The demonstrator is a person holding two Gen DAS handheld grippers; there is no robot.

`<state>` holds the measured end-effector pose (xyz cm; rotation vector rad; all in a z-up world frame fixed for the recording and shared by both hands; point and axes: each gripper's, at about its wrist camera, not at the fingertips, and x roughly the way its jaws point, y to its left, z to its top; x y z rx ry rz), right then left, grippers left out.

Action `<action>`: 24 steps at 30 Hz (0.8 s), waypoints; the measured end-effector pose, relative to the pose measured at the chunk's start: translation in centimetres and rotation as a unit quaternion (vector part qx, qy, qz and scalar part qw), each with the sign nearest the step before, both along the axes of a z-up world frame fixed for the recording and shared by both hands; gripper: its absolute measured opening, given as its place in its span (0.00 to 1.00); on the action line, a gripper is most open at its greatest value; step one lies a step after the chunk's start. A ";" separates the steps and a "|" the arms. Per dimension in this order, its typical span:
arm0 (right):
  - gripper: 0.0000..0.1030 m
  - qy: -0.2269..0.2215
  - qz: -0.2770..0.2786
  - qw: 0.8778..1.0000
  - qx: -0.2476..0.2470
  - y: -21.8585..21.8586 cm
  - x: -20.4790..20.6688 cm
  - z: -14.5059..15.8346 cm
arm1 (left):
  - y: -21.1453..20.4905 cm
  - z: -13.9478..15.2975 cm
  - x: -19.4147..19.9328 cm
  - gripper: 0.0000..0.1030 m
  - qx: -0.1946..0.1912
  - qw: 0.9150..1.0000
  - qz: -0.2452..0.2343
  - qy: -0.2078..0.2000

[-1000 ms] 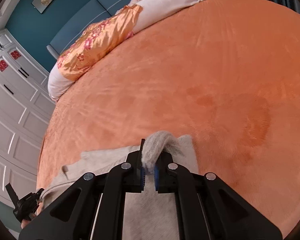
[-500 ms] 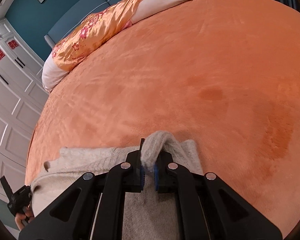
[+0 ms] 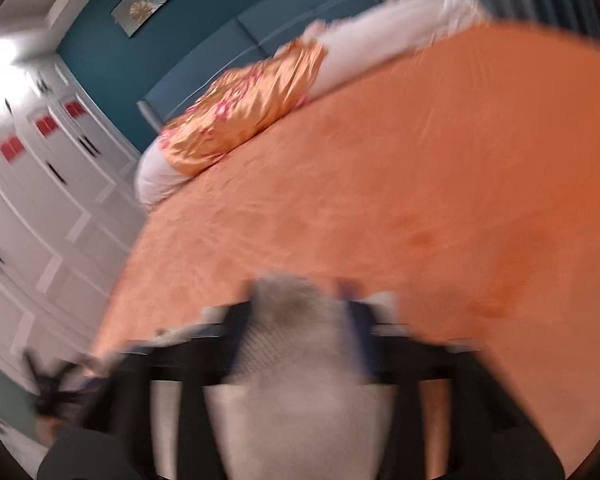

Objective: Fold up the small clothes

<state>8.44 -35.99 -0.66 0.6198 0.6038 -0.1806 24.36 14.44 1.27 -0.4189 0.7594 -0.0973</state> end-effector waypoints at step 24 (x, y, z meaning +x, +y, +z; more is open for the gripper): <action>0.06 0.143 0.017 0.989 0.029 3.6 -11.8 -1.4 | 3.2 -2.0 -11.4 0.14 0.015 0.985 -0.076 0.152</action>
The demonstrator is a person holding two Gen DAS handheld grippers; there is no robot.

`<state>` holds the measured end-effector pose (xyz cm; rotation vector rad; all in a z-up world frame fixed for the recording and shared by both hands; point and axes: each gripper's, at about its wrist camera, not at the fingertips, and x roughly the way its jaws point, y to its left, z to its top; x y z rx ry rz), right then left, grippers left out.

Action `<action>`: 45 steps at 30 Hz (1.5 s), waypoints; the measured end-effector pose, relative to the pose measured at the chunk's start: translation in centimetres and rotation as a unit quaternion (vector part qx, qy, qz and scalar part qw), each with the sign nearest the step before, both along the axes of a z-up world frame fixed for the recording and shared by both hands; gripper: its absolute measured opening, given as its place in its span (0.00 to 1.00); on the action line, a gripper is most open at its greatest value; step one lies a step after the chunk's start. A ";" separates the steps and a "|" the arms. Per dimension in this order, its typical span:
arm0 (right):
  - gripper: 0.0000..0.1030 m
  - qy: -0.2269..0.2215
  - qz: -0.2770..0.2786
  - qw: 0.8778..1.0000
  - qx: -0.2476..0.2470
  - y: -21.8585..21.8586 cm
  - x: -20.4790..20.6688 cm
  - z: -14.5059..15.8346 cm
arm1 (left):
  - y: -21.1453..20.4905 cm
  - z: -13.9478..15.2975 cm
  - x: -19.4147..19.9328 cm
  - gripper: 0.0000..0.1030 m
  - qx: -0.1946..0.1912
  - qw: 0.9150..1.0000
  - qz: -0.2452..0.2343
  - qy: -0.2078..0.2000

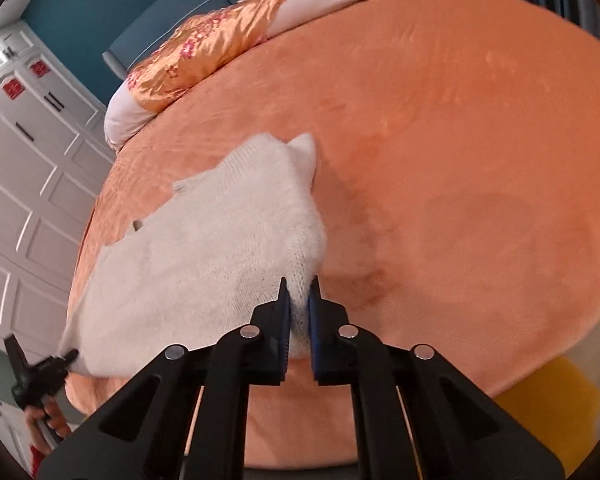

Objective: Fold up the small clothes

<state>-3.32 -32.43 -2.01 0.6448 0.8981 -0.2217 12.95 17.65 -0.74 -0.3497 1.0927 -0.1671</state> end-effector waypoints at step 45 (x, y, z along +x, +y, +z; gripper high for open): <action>0.05 0.063 0.035 0.994 -0.078 -3.4 10.9 -5.1 | -2.7 -5.3 9.9 0.08 0.048 0.999 -0.006 -0.004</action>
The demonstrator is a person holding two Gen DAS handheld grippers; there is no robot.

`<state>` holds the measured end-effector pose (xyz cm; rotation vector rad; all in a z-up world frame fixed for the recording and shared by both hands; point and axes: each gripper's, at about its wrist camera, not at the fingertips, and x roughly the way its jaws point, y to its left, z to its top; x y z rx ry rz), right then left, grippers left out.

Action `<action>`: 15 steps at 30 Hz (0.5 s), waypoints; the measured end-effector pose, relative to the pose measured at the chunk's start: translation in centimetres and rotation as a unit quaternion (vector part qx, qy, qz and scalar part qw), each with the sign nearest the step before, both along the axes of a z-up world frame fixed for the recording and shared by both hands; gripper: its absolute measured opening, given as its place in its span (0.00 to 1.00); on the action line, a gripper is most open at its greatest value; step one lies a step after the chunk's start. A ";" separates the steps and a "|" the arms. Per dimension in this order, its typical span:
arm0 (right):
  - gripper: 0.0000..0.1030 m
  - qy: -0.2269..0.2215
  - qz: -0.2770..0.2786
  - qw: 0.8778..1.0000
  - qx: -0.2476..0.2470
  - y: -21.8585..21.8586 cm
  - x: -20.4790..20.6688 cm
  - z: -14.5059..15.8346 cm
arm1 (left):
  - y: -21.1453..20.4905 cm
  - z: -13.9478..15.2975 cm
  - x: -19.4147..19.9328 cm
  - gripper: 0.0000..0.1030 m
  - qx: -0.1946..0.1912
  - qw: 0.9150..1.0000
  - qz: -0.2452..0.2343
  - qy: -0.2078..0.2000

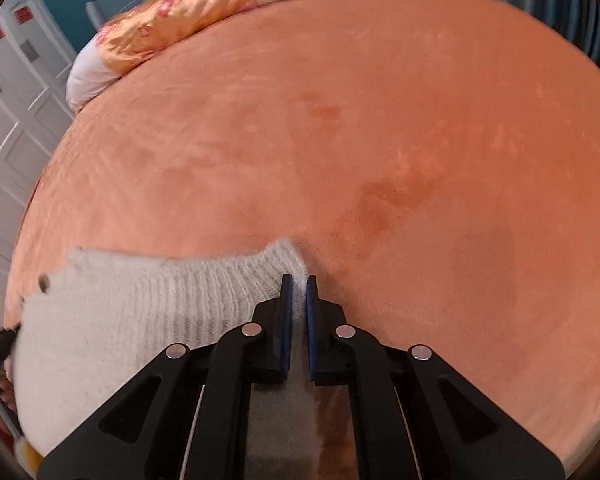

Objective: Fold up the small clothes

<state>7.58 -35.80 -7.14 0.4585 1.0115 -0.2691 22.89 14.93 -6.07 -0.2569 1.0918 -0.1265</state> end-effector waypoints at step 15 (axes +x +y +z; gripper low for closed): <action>0.12 -0.065 0.236 0.965 0.091 20.9 -2.7 7.9 | -10.7 10.1 -10.3 0.28 -0.019 0.986 -0.145 -0.084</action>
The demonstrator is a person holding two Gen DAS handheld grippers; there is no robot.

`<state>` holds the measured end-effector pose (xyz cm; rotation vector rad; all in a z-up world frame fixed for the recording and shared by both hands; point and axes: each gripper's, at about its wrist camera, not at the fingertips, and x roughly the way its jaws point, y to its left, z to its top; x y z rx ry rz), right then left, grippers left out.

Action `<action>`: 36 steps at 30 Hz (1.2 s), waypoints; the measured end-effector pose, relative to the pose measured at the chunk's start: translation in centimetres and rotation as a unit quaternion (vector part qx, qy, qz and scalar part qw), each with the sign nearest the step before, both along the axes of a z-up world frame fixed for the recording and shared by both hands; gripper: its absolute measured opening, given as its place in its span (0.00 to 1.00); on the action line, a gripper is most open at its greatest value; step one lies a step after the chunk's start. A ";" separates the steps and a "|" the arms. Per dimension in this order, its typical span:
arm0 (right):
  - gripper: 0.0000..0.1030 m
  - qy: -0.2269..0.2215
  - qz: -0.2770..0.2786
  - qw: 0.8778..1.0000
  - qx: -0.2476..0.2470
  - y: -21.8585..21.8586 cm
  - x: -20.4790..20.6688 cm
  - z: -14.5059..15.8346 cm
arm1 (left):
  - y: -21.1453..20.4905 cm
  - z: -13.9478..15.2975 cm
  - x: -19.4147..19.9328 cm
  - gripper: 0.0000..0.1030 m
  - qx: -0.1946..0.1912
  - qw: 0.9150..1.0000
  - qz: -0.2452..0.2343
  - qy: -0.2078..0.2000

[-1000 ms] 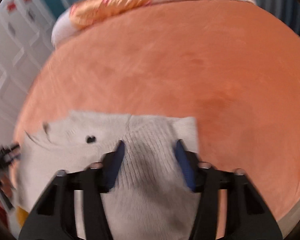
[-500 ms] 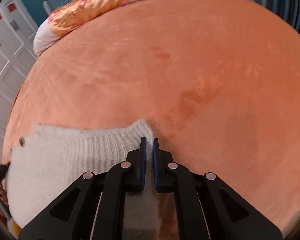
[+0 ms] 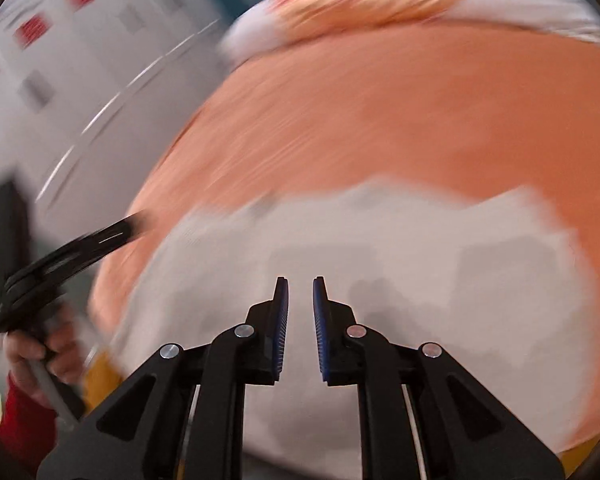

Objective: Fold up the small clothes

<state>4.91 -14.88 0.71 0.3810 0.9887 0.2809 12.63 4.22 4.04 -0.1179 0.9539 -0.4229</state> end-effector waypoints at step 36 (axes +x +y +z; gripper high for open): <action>0.24 0.055 -0.228 0.971 -0.049 -16.4 3.1 -4.5 | 9.2 -8.1 9.8 0.53 -0.047 0.984 0.136 0.108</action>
